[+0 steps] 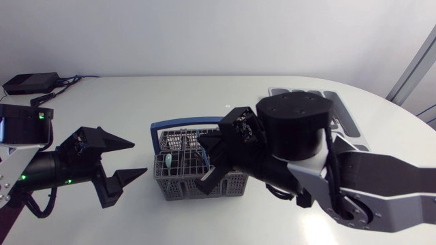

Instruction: Unload the cutlery basket into the drawer organizer.

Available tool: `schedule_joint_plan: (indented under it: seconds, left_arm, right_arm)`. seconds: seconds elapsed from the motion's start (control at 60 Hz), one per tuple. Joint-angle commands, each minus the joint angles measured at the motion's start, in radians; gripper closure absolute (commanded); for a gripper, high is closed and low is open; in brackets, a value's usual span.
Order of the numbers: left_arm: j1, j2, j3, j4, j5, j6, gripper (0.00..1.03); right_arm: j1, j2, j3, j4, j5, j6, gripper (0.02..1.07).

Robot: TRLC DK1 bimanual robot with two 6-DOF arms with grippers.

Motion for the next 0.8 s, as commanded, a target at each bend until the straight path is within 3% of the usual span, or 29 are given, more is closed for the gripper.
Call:
schedule_joint_plan:
  seconds: [0.0, 0.317, 0.583, 0.783]
  left_arm:
    - [0.002, 0.005, -0.019, 0.006, 0.013, 0.009, 0.06]
    - [-0.007, 0.002, -0.012, 0.006, 0.013, -0.001, 0.06]
    - [-0.028, -0.007, 0.017, -0.021, 0.01, -0.017, 0.06]
    - [-0.07, -0.01, 0.057, -0.041, -0.016, -0.036, 0.06]
  right_arm:
    - [0.001, -0.038, -0.02, 0.014, -0.004, -0.007, 1.01]
    - [-0.059, -0.156, 0.009, -0.035, -0.072, -0.009, 1.01]
    - [-0.24, -0.325, 0.13, -0.261, -0.182, -0.001, 1.01]
    - [-0.306, -0.392, 0.165, -0.35, -0.228, 0.014, 1.01]
